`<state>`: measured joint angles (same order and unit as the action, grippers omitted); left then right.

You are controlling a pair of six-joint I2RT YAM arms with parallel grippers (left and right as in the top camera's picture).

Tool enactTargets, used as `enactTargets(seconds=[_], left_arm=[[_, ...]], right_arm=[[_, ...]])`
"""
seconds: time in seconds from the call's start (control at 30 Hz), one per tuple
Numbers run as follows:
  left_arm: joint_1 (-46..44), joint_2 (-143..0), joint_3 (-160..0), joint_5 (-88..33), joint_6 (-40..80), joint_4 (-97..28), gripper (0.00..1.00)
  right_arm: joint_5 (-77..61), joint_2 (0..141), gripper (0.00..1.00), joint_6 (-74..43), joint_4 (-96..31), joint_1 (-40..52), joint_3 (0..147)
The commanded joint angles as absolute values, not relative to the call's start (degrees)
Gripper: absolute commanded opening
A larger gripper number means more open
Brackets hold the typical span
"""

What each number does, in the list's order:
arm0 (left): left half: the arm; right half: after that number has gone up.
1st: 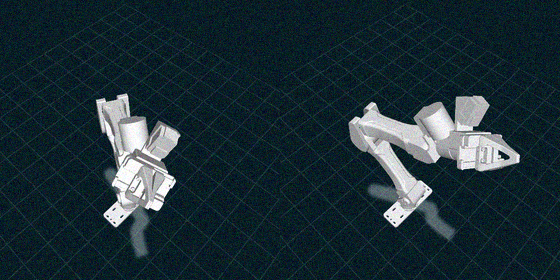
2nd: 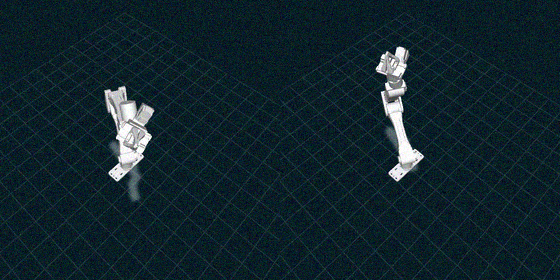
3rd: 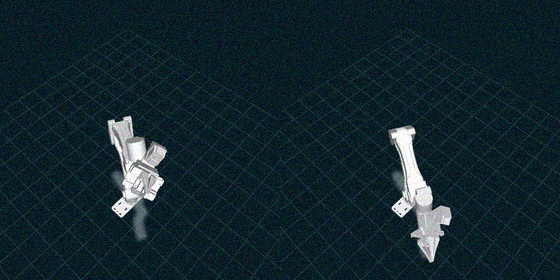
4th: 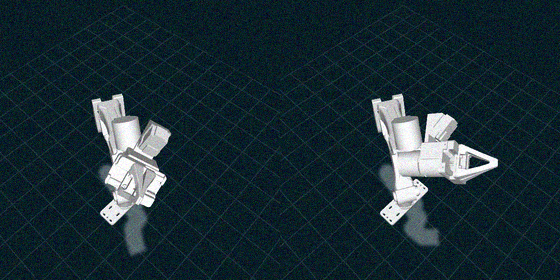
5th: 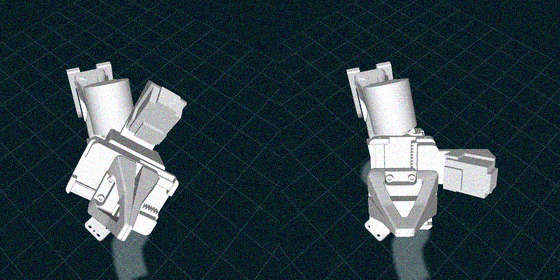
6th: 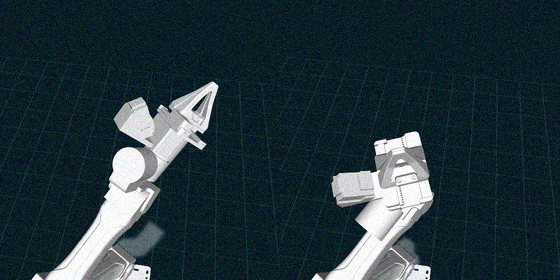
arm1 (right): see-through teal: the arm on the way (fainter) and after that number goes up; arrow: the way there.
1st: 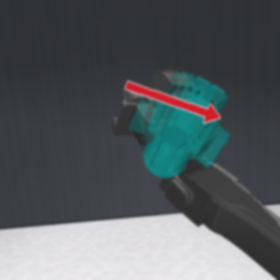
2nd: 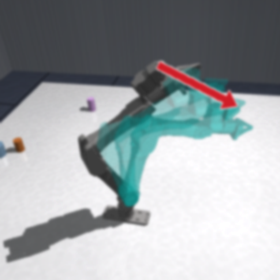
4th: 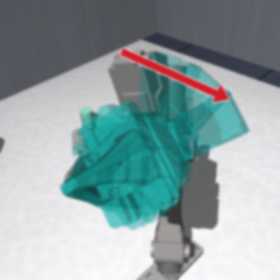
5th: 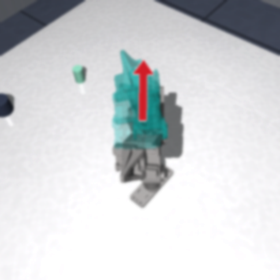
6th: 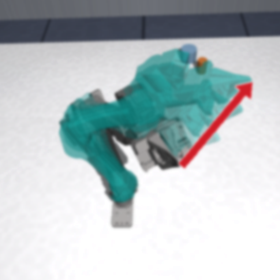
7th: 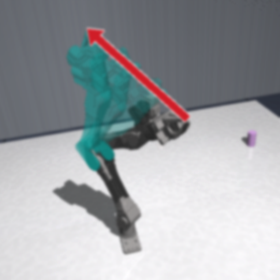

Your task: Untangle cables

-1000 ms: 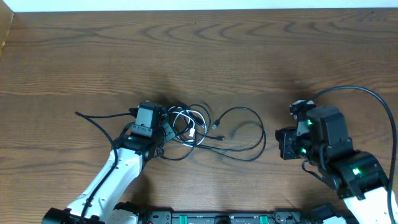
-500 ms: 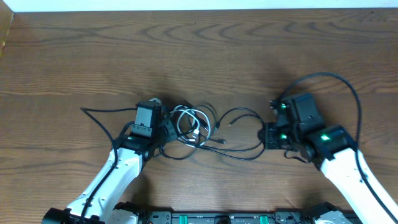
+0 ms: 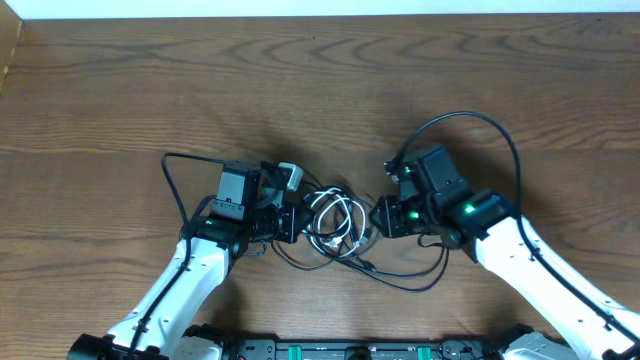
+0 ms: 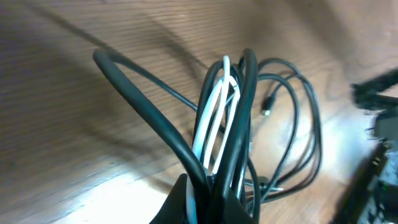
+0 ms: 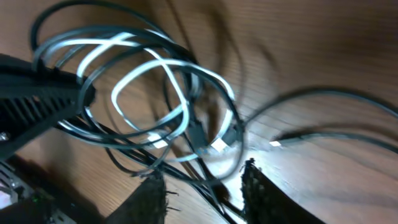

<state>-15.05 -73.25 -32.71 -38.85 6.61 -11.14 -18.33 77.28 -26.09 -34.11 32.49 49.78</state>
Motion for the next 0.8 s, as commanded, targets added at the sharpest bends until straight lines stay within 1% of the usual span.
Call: enactTargets(seconds=[0.0, 0.07, 0.3, 0.43, 0.57, 0.77], left_arm=[[-14.87, -73.36, -32.73, -45.93, 4.27, -9.76, 0.08], [-14.85, -73.36, -32.73, -48.1, 4.25, -8.6, 0.07], [-14.85, -73.36, -32.73, -49.67, 4.27, -7.14, 0.08], [-14.85, -73.36, -32.73, -55.7, 4.27, -6.26, 0.08], [-14.85, -73.36, -32.73, -60.62, 4.27, -4.29, 0.08], [-14.87, -73.36, -32.73, -62.81, 4.32, -2.42, 0.08]], right_arm=[[-19.27, 78.28, 0.39, -26.09, -32.86, 34.68, 50.57], [-19.31, 78.67, 0.38, -26.09, -31.99, 35.97, 50.57], [-17.15, 79.2, 0.38, -26.11, -30.63, 39.09, 50.57], [-15.29, 79.64, 0.37, -26.13, -30.52, 39.16, 50.54], [-15.09, 79.88, 0.35, -26.11, -30.44, 39.16, 50.54], [-14.63, 79.9, 0.32, -26.11, -30.46, 39.16, 50.54]])
